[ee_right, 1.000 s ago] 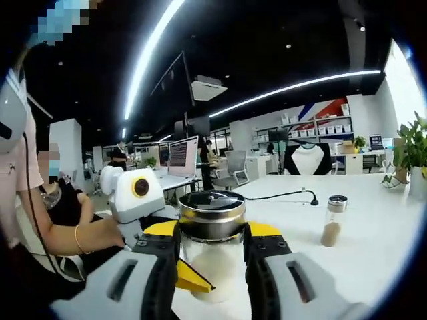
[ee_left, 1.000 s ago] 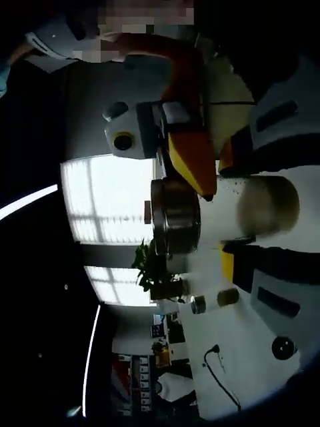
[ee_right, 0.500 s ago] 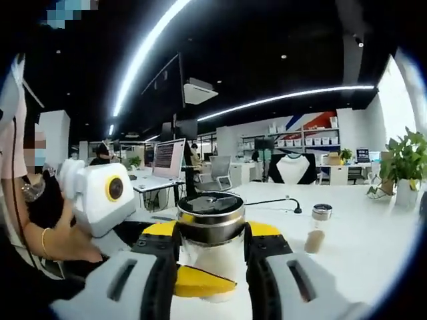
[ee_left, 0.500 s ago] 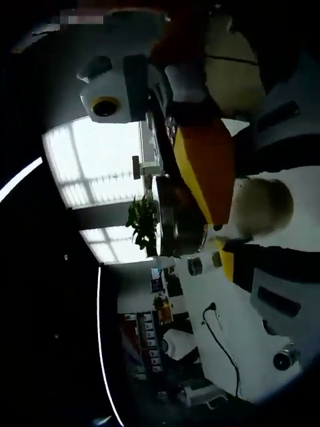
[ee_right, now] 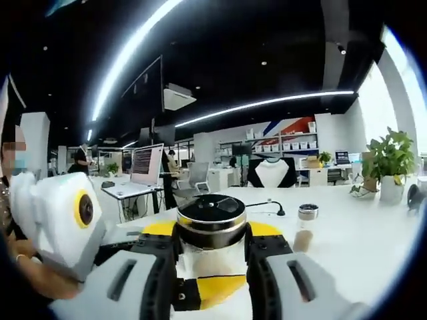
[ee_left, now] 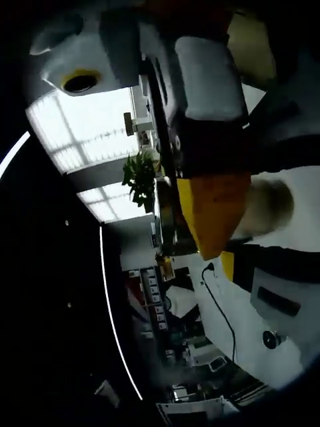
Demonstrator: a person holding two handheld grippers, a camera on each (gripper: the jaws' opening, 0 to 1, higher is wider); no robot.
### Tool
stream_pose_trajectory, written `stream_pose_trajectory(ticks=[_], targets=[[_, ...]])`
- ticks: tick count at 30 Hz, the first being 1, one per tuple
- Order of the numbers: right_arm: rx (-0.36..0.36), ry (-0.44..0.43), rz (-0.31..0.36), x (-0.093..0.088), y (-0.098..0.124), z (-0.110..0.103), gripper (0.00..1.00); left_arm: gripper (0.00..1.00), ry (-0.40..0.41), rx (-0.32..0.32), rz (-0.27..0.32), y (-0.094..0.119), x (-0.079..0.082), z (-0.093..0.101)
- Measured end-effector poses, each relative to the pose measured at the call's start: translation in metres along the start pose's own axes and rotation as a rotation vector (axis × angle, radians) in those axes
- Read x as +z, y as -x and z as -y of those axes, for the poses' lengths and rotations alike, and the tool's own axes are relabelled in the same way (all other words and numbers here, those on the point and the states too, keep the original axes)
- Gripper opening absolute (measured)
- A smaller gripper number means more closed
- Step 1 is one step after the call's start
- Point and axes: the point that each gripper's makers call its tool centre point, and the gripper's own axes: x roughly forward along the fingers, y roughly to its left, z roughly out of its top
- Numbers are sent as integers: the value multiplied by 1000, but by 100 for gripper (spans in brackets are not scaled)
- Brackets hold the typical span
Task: Rotate the seasoning bottle until the label or dispensing opening points toward the visible target arrow and the bottle remains upright within the marked orientation range
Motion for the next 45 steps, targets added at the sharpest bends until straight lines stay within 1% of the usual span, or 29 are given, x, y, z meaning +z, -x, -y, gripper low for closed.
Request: stream_pose_trajectory(ticks=[2, 3, 4, 5, 7, 8, 9, 10, 12, 13, 15, 18, 19, 21, 23, 25, 28, 29, 31, 33, 34, 35, 36, 37, 38, 40, 42, 44, 45], targets=[[5, -20, 3, 0, 2, 1, 36, 43, 9, -22, 5, 3, -1, 0], [20, -77, 8, -1, 3, 0, 36, 43, -7, -35, 8, 4, -1, 1], [30, -104, 14, 0, 3, 1, 36, 43, -29, -67, 29, 5, 1, 3], [41, -112, 19, 1, 5, 3, 36, 43, -21, -83, 44, 6, 3, 4], [61, -93, 17, 3, 8, 3, 35, 42, -1, -139, 78, 8, 7, 8], [78, -76, 17, 4, 9, 2, 35, 42, 30, -180, 94, 10, 9, 9], [98, -63, 14, 5, 10, 1, 35, 42, 41, -217, 99, 10, 10, 10], [116, -61, 9, 6, 11, -1, 35, 42, 44, -231, 99, 10, 11, 11], [160, -62, 11, 9, 13, -5, 35, 43, 63, -306, 98, 11, 13, 13], [172, -73, 9, 10, 15, -6, 35, 45, 95, -326, 93, 11, 13, 13], [181, -91, 4, 11, 16, -9, 35, 54, 98, -327, 93, 10, 14, 5], [212, -66, 3, 11, 19, -20, 35, 61, 122, -403, 81, 12, 13, 5], [230, -47, 1, 11, 19, -25, 35, 60, 128, -446, 77, 15, 13, 9], [245, -16, 0, 11, 19, -30, 36, 59, 121, -457, 52, 15, 12, 9], [240, -12, -4, 10, 18, -31, 36, 57, 55, -448, 54, 16, 13, 10], [248, 3, -4, 10, 18, -30, 36, 51, 44, -473, 53, 17, 13, 14], [256, 8, -3, 11, 18, -31, 36, 45, 63, -505, 55, 19, 13, 19], [261, 15, -4, 10, 18, -33, 36, 45, 75, -510, 48, 20, 13, 21], [264, -2, -12, 8, 19, -33, 36, 44, 68, -502, -10, 22, 9, 21], [265, -5, -2, 6, 20, -33, 36, 44, 28, -463, -14, 22, 9, 21], [263, -1, -1, 7, 20, -33, 36, 44, 32, -439, 0, 22, 10, 21], [260, 2, 1, 8, 19, -33, 36, 44, 55, -423, 9, 22, 11, 21], [251, 4, 5, 9, 18, -33, 36, 44, 104, -406, 15, 21, 12, 21], [245, 10, 4, 9, 17, -33, 36, 44, 128, -397, 2, 21, 10, 20], [235, 26, -4, 7, 16, -32, 36, 44, 122, -369, -18, 20, 7, 19], [207, 20, -11, 5, 14, -29, 36, 44, 88, -306, -30, 17, 4, 14], [183, 18, -12, 4, 11, -28, 36, 44, 84, -251, -39, 15, 1, 9], [161, 28, -18, 4, 8, -29, 35, 44, 63, -154, -42, 13, 0, -1], [157, 32, -15, 5, 6, -31, 35, 44, 17, -59, -35, 13, 1, -10]])
